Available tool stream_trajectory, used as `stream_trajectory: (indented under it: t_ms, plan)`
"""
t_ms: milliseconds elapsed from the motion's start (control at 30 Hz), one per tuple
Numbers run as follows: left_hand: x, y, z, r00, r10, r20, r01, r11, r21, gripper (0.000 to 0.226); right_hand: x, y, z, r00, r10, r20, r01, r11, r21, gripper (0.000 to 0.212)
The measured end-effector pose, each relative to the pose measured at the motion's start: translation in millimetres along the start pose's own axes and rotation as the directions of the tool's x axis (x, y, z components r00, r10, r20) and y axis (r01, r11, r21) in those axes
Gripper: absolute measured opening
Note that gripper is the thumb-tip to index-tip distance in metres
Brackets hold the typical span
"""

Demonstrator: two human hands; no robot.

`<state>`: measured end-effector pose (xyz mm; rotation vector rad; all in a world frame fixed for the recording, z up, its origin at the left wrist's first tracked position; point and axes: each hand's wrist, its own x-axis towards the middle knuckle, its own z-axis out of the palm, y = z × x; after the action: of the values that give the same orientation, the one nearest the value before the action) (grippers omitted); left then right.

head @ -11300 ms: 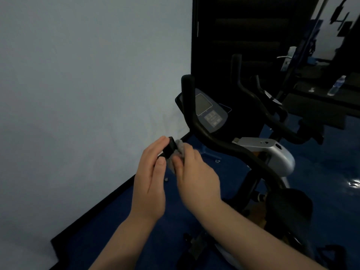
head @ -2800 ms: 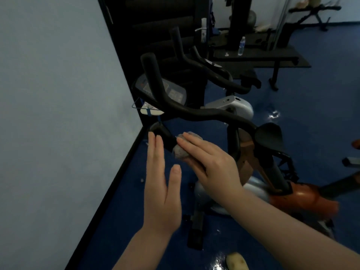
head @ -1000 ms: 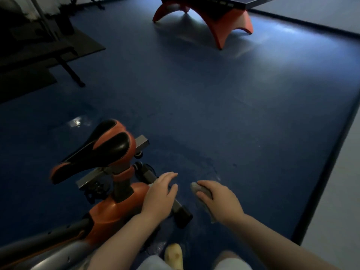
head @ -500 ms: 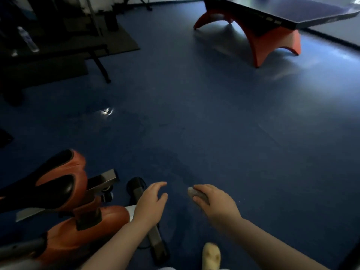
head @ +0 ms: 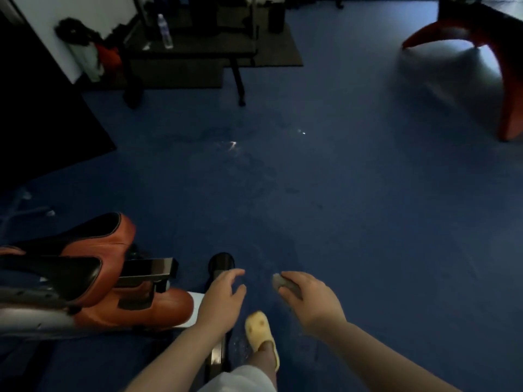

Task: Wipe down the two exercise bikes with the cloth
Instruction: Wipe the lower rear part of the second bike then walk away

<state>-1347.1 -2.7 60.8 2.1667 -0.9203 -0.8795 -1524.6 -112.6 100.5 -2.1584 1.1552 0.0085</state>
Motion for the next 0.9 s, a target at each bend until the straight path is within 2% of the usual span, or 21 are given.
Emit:
stream_trajectory:
  t_ms: [133,433,633,800,900]
  plan:
    - [54.0,9.4,-2.3,0.998,-0.035,-0.051,0.032,0.998,-0.052,0.034,70.8,-5.7,-13.8,0.995,-0.075,0.069,0.079,0.996,-0.053,0.042]
    - [168.6,40.6,-65.9,0.978,-0.121,-0.172,0.116,0.992,-0.039,0.031,228.9,-43.4,-66.7,0.983,-0.163,0.083,0.167,0.986,-0.031,0.037]
    - [233.7,56.2,-84.1,0.957,-0.186,-0.224,0.164,0.980,-0.113,0.031,322.3,-66.4,-81.9,0.953,-0.233,0.195,0.245,0.969,-0.041,0.039]
    - [296.8,63.3,-101.1,0.884,-0.302,-0.357,0.231,0.946,-0.227,0.030,419.2,-90.2,-99.6,0.880,-0.348,0.323,0.387,0.920,-0.062,0.036]
    - [335.1,73.6,-116.1,0.831,-0.378,-0.409,0.258,0.912,-0.318,0.030,482.7,-109.5,-121.3,0.831,-0.436,0.346,0.486,0.872,-0.068,0.037]
